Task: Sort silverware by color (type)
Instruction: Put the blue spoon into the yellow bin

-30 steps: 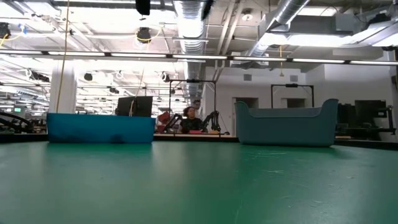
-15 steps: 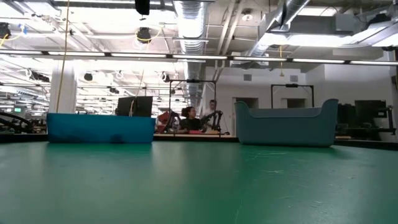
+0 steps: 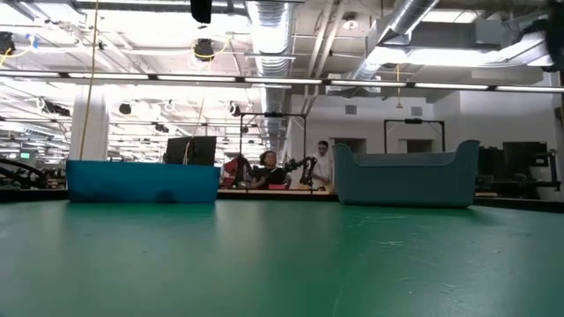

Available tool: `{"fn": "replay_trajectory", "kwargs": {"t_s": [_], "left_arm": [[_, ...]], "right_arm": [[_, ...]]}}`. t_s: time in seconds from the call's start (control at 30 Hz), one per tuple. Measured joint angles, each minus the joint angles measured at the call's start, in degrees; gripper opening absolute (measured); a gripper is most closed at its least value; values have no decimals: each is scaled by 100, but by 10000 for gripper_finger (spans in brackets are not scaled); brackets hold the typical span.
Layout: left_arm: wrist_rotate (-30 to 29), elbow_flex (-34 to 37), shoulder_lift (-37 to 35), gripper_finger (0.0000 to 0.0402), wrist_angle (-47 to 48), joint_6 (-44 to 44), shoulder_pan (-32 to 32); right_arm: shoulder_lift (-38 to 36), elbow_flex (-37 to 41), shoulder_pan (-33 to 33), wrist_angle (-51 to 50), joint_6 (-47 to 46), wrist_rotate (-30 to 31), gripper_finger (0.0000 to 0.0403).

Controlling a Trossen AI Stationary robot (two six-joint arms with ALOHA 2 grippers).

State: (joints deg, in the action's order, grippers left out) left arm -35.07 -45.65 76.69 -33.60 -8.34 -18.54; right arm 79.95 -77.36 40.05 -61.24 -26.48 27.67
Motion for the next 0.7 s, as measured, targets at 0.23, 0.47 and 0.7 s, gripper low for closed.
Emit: {"fn": "replay_trajectory", "kwargs": {"t_s": [0.23,0.47,0.7], "left_arm": [[-13,0,0,93,2,2,63],[-11,0,0,93,233,-63,65],[-11,0,0,93,336,-142,65]], "right_arm": [[844,0,309,-474,-45,-830,19],[1522,0,637,-604,-55,-1597,19],[1997,0,1020,-655,-519,-1931,19]]}}
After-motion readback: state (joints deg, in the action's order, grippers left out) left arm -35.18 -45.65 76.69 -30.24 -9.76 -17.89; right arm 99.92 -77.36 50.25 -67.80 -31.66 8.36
